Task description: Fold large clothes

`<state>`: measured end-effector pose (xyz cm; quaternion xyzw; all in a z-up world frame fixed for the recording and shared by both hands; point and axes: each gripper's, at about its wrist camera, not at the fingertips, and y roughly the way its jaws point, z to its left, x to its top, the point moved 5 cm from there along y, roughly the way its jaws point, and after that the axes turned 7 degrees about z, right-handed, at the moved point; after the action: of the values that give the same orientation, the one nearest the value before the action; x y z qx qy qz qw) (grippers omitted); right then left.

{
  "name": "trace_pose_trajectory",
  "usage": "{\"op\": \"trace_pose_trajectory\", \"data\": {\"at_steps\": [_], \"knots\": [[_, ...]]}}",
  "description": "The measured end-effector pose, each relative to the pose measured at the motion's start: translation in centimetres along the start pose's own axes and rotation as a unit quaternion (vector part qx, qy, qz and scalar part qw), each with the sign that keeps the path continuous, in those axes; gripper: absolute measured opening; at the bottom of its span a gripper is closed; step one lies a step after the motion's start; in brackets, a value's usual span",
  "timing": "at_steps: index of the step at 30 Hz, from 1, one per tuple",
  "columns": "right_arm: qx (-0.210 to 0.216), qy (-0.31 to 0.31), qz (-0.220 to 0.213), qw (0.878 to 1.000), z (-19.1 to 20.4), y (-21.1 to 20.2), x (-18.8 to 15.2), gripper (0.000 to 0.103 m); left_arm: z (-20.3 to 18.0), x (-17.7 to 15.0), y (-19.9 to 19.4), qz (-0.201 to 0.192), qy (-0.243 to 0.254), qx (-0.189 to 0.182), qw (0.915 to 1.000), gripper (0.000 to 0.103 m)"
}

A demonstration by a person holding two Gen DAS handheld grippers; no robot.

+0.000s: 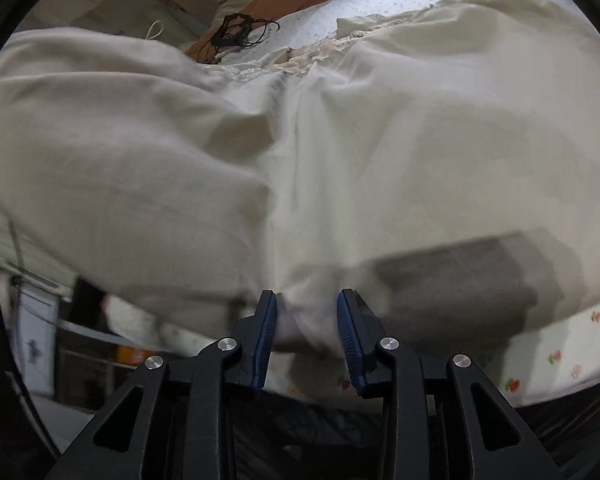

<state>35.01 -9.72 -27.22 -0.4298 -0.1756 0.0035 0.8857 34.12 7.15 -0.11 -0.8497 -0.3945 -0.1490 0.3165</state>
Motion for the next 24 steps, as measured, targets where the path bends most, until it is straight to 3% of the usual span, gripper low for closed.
{"op": "trace_pose_trajectory", "data": {"at_steps": [6, 14, 18, 24], "knots": [[0.018, 0.007, -0.062, 0.998, -2.4, -6.8, 0.2, 0.034, -3.2, 0.1, 4.9, 0.032, 0.030, 0.005, 0.9990, 0.007], [-0.015, 0.113, -0.151, 0.982, -11.7, -16.5, -0.1, 0.034, -7.3, -2.9, 12.7, 0.100, 0.063, -0.007, 0.9929, 0.007], [-0.027, 0.159, -0.173, 0.972, -15.7, -19.3, -1.5, 0.034, -8.7, -5.3, 17.9, 0.145, 0.072, -0.011, 0.9868, 0.007], [-0.049, 0.197, -0.178, 0.963, -19.6, -22.0, -4.0, 0.034, -8.4, -9.1, 25.9, 0.206, 0.058, 0.016, 0.9767, 0.007]]}}
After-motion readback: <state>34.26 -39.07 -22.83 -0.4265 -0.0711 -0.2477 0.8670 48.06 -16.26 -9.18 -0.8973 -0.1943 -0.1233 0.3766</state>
